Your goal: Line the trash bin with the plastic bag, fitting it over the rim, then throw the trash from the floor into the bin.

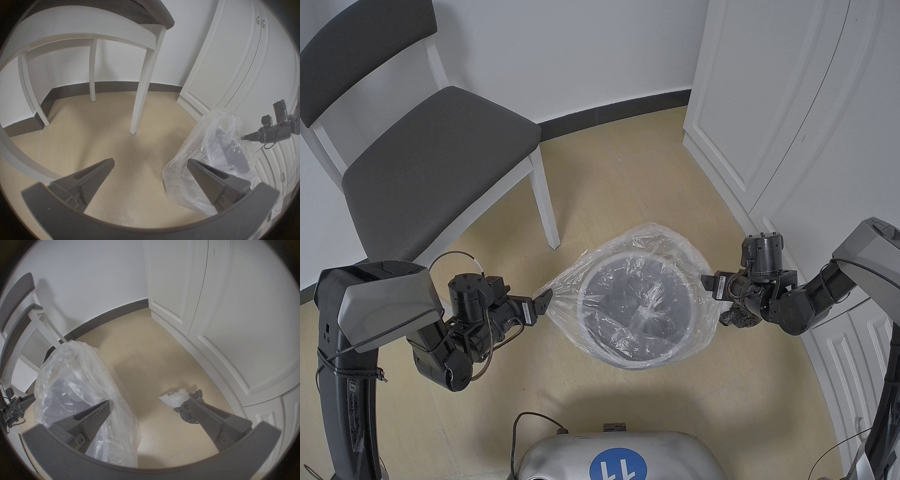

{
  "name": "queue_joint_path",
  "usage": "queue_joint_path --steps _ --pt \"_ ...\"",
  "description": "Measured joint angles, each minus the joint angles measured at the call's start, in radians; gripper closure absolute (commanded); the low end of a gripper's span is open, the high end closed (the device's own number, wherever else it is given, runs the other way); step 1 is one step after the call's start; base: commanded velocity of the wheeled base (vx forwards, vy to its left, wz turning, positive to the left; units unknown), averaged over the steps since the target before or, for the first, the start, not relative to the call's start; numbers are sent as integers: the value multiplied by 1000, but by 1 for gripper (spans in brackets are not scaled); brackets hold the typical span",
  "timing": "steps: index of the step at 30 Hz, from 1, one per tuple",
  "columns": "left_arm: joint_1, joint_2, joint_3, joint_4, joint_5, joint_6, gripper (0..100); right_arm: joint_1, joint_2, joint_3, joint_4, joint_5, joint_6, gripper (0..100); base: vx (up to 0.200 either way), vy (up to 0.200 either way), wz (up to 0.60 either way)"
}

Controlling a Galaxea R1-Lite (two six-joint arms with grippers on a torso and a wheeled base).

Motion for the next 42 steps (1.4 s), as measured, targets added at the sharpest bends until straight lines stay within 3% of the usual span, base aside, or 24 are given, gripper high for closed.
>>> queue_joint_path --steps 12,18,26,42 --pt "0 41 -20 -1 0 -2 0 -18 72 -59 -6 -5 13 0 0 0 0" --pt "-1 58 -41 -4 2 -5 0 -17 121 -94 -76 -10 56 0 0 0 0" --pt "-9 103 -120 -6 77 -46 0 -17 182 -140 -88 -10 77 0 0 0 0" --pt "-26 169 -164 -14 83 -52 0 -45 290 -231 -92 -6 137 0 0 0 0"
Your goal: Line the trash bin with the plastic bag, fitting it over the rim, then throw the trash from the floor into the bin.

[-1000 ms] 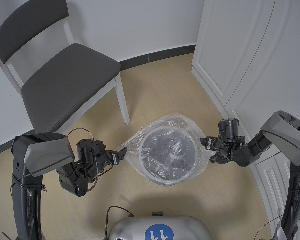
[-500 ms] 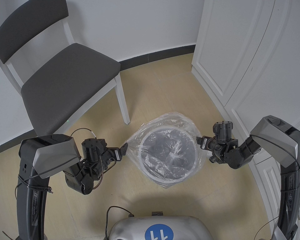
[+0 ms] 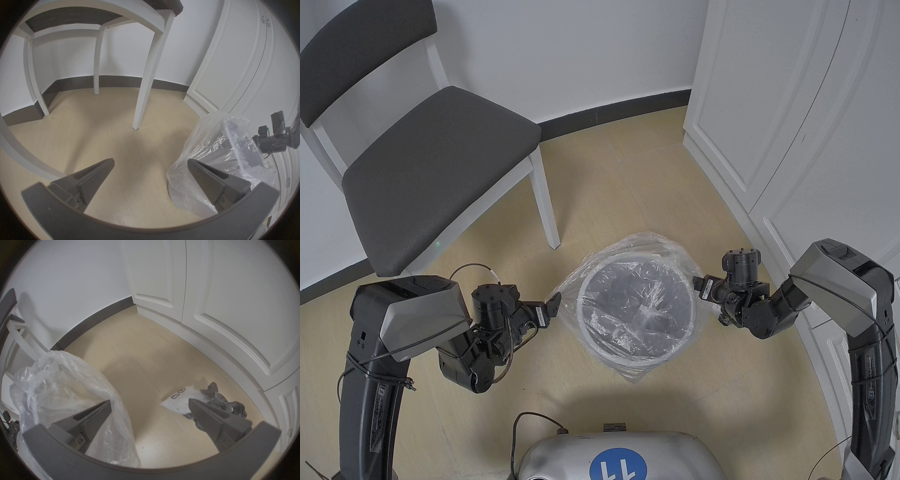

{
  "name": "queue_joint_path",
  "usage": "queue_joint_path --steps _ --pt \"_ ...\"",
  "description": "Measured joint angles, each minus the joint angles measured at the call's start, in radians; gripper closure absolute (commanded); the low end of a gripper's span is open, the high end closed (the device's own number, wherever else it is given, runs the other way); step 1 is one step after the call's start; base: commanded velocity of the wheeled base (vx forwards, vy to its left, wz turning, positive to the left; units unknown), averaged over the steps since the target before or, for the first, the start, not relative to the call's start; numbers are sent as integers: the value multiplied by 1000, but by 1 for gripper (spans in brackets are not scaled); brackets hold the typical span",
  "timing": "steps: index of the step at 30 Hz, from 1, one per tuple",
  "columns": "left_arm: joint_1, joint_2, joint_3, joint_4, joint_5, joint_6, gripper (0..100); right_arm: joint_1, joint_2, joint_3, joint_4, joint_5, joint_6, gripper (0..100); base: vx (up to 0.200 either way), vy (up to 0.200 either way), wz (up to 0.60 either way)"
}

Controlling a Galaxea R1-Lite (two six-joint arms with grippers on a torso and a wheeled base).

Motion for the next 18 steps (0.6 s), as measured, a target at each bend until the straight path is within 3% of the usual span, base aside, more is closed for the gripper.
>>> queue_joint_path --steps 18 --pt "7 35 3 1 -1 1 0 -16 61 -6 10 39 3 0 0 0 0"
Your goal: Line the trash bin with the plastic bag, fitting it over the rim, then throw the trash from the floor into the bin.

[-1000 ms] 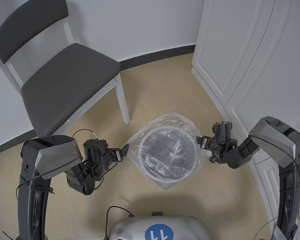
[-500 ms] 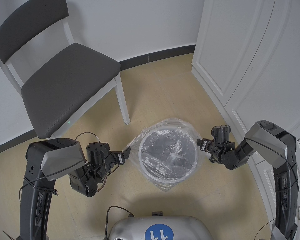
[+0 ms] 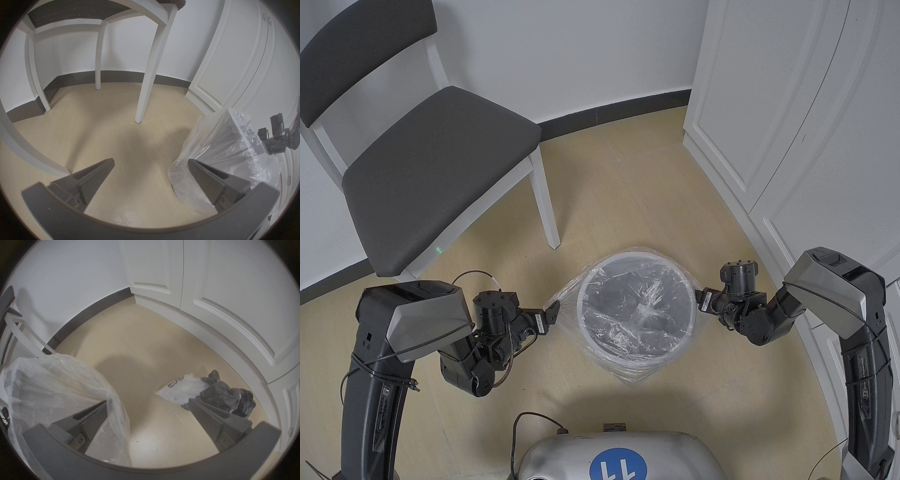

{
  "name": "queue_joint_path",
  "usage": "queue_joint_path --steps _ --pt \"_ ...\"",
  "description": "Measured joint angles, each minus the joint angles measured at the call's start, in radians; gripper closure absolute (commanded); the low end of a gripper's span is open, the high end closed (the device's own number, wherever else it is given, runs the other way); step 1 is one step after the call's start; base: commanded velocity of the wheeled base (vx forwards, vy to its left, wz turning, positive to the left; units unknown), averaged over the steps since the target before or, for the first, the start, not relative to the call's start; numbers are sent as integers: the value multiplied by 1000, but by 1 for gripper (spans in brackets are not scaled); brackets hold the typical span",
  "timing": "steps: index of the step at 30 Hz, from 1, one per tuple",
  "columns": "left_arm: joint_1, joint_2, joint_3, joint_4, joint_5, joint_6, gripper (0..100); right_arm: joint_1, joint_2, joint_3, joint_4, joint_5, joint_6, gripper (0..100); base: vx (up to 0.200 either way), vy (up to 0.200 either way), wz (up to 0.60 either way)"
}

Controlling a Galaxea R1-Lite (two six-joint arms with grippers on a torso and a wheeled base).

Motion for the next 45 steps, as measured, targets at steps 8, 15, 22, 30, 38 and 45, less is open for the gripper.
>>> queue_joint_path --steps 8,15,22,30,38,45 --pt "6 1 17 0 -2 1 0 1 13 12 0 2 -4 0 0 0 0" --pt "23 -88 103 66 -55 9 0 6 -55 109 0 7 -72 0 0 0 0" --pt "43 -207 179 151 -123 11 0 -2 -165 256 2 30 -229 0 0 0 0" --pt "21 -253 225 161 -174 14 0 -5 -228 361 -10 154 -280 0 0 0 0" --pt "-30 -195 228 153 -178 15 0 21 -169 370 -11 191 -279 0 0 0 0" --pt "-68 -132 220 156 -173 15 0 27 -88 340 -8 205 -276 0 0 0 0"
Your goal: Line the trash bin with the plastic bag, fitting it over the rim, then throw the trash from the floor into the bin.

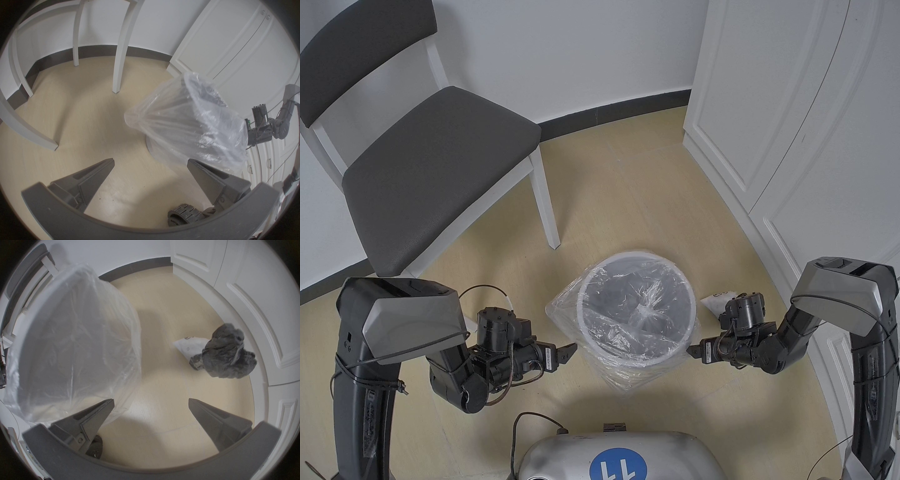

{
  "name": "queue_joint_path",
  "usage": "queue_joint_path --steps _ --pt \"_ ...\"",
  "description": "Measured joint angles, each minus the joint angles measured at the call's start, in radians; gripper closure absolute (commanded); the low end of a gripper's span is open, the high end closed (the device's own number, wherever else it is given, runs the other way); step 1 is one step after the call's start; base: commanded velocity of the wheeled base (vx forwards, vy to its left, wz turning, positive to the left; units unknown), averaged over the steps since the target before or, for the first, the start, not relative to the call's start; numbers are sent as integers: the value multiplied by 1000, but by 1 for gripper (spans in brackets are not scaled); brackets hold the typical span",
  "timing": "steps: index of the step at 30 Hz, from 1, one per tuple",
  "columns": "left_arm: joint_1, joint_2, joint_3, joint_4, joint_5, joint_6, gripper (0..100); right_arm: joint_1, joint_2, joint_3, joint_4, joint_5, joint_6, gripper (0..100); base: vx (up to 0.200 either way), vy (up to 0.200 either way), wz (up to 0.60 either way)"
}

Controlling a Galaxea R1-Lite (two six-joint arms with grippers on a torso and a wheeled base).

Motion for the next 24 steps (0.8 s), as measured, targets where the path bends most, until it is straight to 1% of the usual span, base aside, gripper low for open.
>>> queue_joint_path --steps 5,11,14,18,21,24 --pt "-4 32 -10 7 2 1 0 -5 40 -27 14 -2 5 0 0 0 0" --pt "16 21 -9 9 3 2 0 -6 73 -51 22 -13 9 0 0 0 0" --pt "21 -21 6 16 3 8 0 -5 81 -55 23 -14 11 0 0 0 0" --pt "25 -113 49 43 3 46 0 -1 79 -40 23 -12 10 0 0 0 0" --pt "22 -193 92 74 3 71 0 1 49 -5 23 -8 0 0 0 0 0" --pt "4 -260 115 113 2 85 0 7 -8 42 22 1 -26 0 0 0 0"
